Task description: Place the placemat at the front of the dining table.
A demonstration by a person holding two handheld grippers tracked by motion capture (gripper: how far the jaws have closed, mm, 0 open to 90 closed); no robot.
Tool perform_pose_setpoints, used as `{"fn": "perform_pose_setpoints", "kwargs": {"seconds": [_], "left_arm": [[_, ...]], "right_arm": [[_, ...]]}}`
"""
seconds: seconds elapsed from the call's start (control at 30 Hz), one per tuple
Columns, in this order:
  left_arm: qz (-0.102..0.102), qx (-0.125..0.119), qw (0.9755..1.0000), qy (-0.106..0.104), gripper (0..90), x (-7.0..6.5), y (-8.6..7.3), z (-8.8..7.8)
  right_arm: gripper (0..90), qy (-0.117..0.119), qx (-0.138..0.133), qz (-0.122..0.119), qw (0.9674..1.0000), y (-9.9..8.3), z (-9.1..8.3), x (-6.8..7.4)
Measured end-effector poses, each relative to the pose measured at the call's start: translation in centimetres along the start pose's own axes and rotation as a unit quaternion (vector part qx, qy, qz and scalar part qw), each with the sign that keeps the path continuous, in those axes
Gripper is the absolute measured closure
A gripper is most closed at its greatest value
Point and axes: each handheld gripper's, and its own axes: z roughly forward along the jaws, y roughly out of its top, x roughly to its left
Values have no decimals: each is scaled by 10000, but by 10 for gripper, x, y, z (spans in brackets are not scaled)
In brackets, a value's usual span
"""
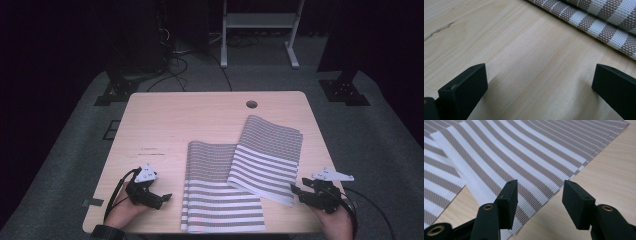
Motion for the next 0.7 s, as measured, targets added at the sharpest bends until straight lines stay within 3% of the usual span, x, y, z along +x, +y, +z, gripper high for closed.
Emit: {"fn": "perform_pose_setpoints", "kwargs": {"seconds": [0.2, 0.5, 0.63, 0.7], "left_arm": [[0, 1, 10000, 1, 0, 0, 0, 0], [-1, 0, 10000, 0, 0, 0, 0, 0], [-1, 0, 10000, 0, 0, 0, 0, 0], [0, -1, 10000, 0, 0, 0, 0, 0]], "right_arm": [[457, 95, 267, -37, 9996, -14, 5, 7], [466, 242, 466, -235, 9983, -16, 14, 15], [523, 143, 471, -446, 9978, -16, 16, 21], [555, 125, 507, -443, 9977, -15, 16, 22]]}}
